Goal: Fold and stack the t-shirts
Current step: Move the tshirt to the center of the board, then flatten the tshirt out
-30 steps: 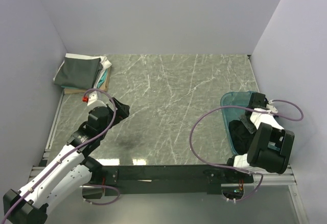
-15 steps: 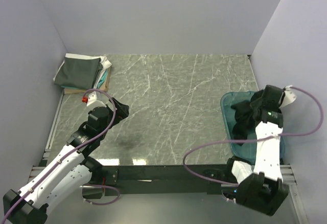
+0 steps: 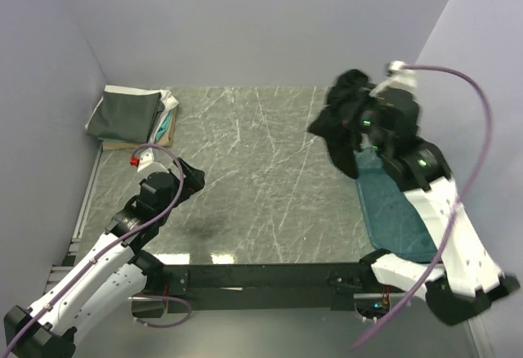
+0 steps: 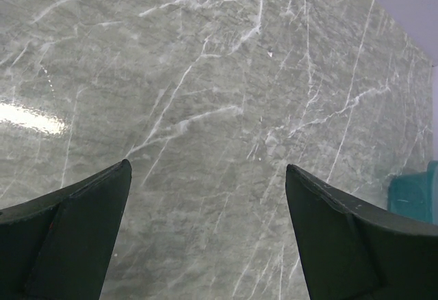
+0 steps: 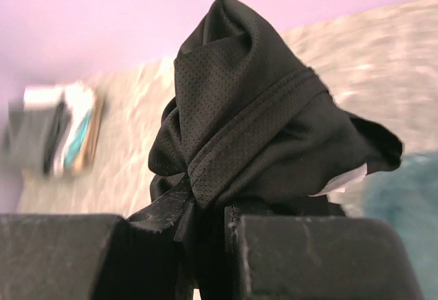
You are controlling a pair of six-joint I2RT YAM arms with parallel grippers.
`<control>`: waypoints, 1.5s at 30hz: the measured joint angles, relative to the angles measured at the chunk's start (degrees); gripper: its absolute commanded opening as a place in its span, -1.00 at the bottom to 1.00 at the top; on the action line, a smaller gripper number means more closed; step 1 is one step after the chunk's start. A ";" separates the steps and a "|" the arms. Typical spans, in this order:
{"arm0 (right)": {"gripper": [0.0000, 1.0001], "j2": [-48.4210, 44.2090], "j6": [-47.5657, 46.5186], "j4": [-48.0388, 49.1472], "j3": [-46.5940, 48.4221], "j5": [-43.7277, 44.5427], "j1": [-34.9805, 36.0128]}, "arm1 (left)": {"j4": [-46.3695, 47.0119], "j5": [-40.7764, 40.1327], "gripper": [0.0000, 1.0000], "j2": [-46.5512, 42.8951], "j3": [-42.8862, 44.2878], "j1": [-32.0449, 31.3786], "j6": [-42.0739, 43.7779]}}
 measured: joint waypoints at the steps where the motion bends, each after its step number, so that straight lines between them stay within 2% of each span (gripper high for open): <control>1: -1.00 2.82 -0.98 -0.04 1.53 0.55 4.15 | -0.22 -0.11 0.99 0.00 0.00 0.00 0.00; 7: -0.99 19.32 -5.55 0.02 6.60 2.91 21.18 | -1.60 -1.11 0.99 0.00 0.00 0.00 -0.72; 8: -0.90 21.86 -6.03 -0.28 6.60 3.15 23.30 | -1.90 -1.33 0.99 -0.07 0.00 0.00 -0.96; 9: -0.41 24.70 -6.56 -0.70 6.60 3.15 25.38 | -2.08 -1.51 0.99 -0.07 0.00 0.00 -1.20; 10: -0.15 26.53 -6.73 -0.87 6.47 3.02 26.64 | -2.14 -1.75 0.99 -0.11 0.00 0.00 -1.31; 12: 0.23 29.64 -6.78 -1.27 5.20 2.69 28.79 | -2.21 -2.27 0.99 -0.22 0.00 0.00 -1.68; 17: 0.39 30.64 -3.63 -2.97 -0.04 5.99 28.92 | -2.19 -2.56 0.99 -0.63 0.00 0.00 -1.73; 18: 0.51 29.90 -2.51 -2.69 -1.84 6.84 28.81 | -2.14 -2.43 0.99 -0.57 0.00 0.00 -1.68; 21: 0.61 24.96 -0.26 -0.74 -9.53 7.54 28.48 | -1.99 -1.99 0.99 0.52 0.00 0.00 -1.53; 26: 0.61 12.57 0.74 5.20 -23.10 2.40 27.06 | -0.59 3.08 0.99 5.38 -0.04 -0.02 -0.72; 29: 0.59 9.44 1.29 8.72 -27.71 -0.72 26.43 | 2.56 9.20 0.99 8.04 -1.64 -0.11 -0.26; 35: 0.52 12.72 2.36 13.68 -31.54 -6.82 26.18 | 11.02 21.22 0.91 10.71 -9.33 -3.04 -0.37; 41: 0.38 21.16 3.65 17.18 -30.86 -9.53 26.10 | 17.14 24.37 0.81 15.50 -10.21 -5.40 -1.09; 43: 0.28 23.56 4.09 17.38 -30.36 -9.25 25.86 | 19.06 24.41 0.66 18.69 -10.14 -6.05 -1.38; 44: 0.09 24.61 4.48 17.57 -30.25 -9.18 25.62 | 19.74 24.39 0.62 20.61 -9.90 -6.49 -1.57; 45: -0.09 25.44 4.72 17.66 -30.16 -9.05 25.35 | 20.06 24.35 0.49 22.36 -9.53 -6.82 -1.70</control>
